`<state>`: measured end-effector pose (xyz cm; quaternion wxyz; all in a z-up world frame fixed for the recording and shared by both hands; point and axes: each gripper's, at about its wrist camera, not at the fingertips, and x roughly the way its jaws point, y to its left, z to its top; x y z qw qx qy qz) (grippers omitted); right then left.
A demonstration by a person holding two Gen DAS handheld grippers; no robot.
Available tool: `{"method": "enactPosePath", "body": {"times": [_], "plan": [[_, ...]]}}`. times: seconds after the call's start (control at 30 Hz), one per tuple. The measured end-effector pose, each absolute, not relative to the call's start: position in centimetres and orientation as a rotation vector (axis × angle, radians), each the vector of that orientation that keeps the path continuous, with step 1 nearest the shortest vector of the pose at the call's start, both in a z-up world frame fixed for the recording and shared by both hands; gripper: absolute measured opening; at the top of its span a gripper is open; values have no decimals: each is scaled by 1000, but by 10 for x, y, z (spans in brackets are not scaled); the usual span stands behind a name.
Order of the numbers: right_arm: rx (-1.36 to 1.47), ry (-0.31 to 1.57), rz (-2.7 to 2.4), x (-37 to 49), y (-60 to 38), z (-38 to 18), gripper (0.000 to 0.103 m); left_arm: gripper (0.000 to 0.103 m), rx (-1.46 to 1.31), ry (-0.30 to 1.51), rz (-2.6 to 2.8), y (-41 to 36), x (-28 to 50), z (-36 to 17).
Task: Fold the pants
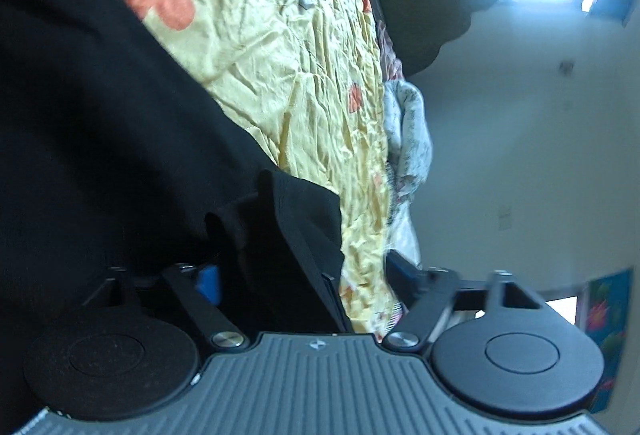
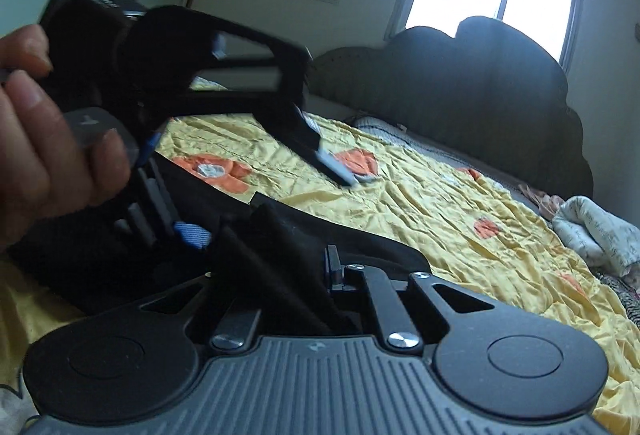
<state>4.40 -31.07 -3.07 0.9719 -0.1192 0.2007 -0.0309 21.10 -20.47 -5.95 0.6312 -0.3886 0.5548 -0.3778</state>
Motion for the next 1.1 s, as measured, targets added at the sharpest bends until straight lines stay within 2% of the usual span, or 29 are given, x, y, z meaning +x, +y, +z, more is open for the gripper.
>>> {"method": "enactPosePath", "body": {"times": [0.07, 0.13, 0.17, 0.2, 0.27, 0.4, 0.43, 0.5, 0.6, 0.63, 1.1], "plan": [[-238, 398, -57, 43, -308, -30, 6, 51, -837, 1269, -856, -208, 210, -57], [-235, 405, -61, 44, -307, -30, 7, 22, -809, 1251, -866, -208, 208, -56], [-229, 409, -58, 45, -307, -31, 7, 18, -795, 1232, -869, -207, 207, -53], [-226, 416, -54, 46, -306, -32, 7, 9, -768, 1209, -866, -206, 205, -50], [-261, 438, -61, 50, -302, -34, 11, 7, -673, 1140, -847, -206, 201, -39], [-344, 445, -70, 49, -293, -36, 35, 6, -522, 1008, -819, -203, 190, -21], [-367, 446, -74, 47, -290, -36, 36, 6, -491, 979, -816, -202, 187, -17], [-391, 438, -73, 43, -287, -36, 34, 6, -445, 946, -815, -202, 183, -12], [-361, 457, -47, 44, -285, -34, 12, 5, -415, 936, -816, -204, 182, -13], [-358, 462, -50, 46, -284, -35, 10, 5, -411, 938, -811, -204, 181, -14], [-216, 420, 81, 60, -263, -17, 9, 5, -210, 803, -697, -169, 177, 0]]}}
